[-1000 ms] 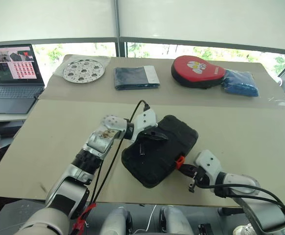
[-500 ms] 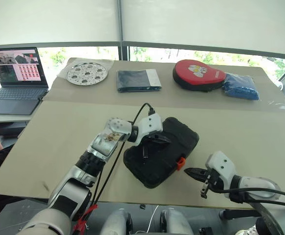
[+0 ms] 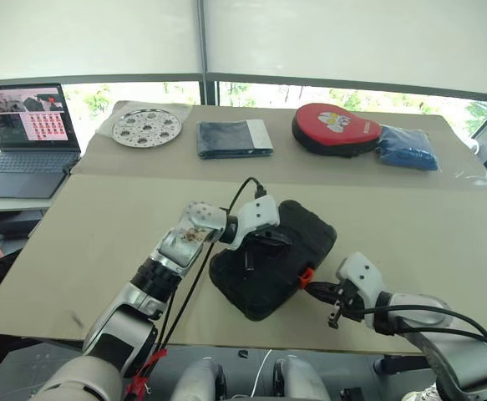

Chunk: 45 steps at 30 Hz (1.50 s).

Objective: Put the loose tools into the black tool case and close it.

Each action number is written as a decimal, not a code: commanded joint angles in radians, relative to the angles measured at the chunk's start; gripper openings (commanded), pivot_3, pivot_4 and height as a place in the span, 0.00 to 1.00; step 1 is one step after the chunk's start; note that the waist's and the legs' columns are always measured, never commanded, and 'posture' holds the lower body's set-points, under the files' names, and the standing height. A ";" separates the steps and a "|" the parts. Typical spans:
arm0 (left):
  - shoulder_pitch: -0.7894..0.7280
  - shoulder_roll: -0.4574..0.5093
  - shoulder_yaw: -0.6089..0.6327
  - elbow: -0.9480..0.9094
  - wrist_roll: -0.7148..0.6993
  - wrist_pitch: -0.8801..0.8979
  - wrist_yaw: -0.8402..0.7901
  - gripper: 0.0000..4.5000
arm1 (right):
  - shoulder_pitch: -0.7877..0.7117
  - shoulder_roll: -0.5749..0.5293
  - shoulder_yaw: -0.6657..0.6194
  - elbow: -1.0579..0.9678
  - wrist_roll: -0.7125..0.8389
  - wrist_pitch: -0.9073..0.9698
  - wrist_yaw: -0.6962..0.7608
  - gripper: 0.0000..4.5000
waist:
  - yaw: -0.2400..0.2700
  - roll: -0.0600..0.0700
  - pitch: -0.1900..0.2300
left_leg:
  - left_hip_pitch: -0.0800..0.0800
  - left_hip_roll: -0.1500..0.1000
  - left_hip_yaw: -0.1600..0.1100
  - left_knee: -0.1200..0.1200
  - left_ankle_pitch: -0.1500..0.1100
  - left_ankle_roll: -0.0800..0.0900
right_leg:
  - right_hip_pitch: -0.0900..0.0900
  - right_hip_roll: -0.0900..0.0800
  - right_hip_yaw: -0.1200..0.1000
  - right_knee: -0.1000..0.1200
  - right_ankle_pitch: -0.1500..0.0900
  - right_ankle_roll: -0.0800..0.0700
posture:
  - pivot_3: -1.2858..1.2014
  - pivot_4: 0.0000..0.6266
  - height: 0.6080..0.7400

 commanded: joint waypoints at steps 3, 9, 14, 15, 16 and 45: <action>0.074 0.025 -0.117 0.074 0.066 0.101 -0.030 0.00 | -0.073 0.020 -0.023 -0.065 0.028 -0.005 -0.016 0.01 | -0.003 0.000 0.000 | 0.000 0.000 0.000 -0.001 0.000 0.000 | -0.001 0.000 0.001 0.000 0.000 0.000 | 0.52 0.24 1.00; 0.086 0.021 -0.107 0.074 0.057 0.116 -0.028 0.00 | -0.128 0.046 0.002 -0.061 0.031 0.045 -0.026 0.01 | -0.006 -0.001 -0.001 | 0.000 0.000 0.001 -0.003 0.001 -0.001 | -0.005 0.001 0.003 0.000 0.001 -0.002 | 0.52 0.24 1.00; 0.106 0.022 -0.104 0.070 0.049 0.122 -0.026 0.00 | -0.205 0.101 0.045 -0.023 0.010 0.110 -0.068 0.01 | -0.018 -0.005 -0.002 | 0.000 0.001 0.000 -0.004 0.001 -0.002 | -0.007 0.004 0.005 0.000 0.002 -0.004 | 0.52 0.24 1.00; 0.107 0.020 -0.103 0.070 0.048 0.122 -0.025 0.00 | -0.206 0.102 0.053 -0.020 0.005 0.112 -0.067 0.01 | -0.021 -0.005 -0.002 | 0.000 0.002 0.000 -0.004 0.002 -0.003 | -0.007 0.005 0.005 0.000 0.003 -0.004 | 0.52 0.24 1.00; 0.108 0.019 -0.102 0.070 0.048 0.121 -0.023 0.00 | -0.205 0.101 0.055 -0.021 0.003 0.111 -0.065 0.01 | -0.022 -0.005 -0.003 | 0.000 0.002 0.000 -0.004 0.002 -0.003 | -0.007 0.005 0.005 0.000 0.003 -0.004 | 0.52 0.24 1.00; 0.890 0.413 0.733 -0.419 -0.229 -0.290 0.077 1.00 | -0.038 -0.126 -0.408 0.531 0.100 -0.851 0.635 0.98 | 0.006 0.004 0.024 | -0.006 -0.001 0.000 -0.009 0.001 -0.009 | -0.012 -0.008 0.002 -0.004 0.001 0.004 | 0.52 0.24 1.00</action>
